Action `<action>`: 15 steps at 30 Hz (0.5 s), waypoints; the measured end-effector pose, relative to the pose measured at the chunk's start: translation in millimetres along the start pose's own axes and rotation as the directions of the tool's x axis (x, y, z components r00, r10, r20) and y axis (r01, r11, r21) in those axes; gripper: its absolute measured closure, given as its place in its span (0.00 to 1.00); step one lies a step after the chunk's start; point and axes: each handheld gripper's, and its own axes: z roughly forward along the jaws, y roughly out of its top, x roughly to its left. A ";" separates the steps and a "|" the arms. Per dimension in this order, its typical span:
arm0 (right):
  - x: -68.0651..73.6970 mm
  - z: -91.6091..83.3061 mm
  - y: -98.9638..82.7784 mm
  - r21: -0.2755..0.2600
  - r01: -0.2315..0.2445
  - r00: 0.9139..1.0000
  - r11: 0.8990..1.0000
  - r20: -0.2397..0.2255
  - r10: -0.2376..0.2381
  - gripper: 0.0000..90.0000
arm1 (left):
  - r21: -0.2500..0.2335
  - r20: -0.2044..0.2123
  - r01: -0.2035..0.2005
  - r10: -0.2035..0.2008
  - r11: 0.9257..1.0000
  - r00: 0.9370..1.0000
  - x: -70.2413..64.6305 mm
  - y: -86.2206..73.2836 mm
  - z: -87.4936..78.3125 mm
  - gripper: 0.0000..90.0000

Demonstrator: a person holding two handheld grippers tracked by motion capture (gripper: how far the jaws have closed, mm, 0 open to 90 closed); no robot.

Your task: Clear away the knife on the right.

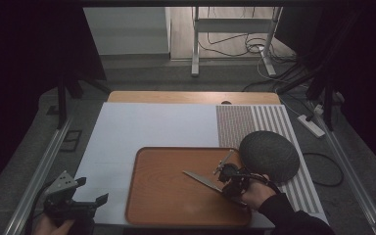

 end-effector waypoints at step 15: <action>17.1 3.8 46.9 -0.123 0.187 0.978 0.975 -0.067 -0.196 1.00 | 0.004 0.000 0.002 -0.002 1.000 1.000 0.4 0.1 0.3 0.04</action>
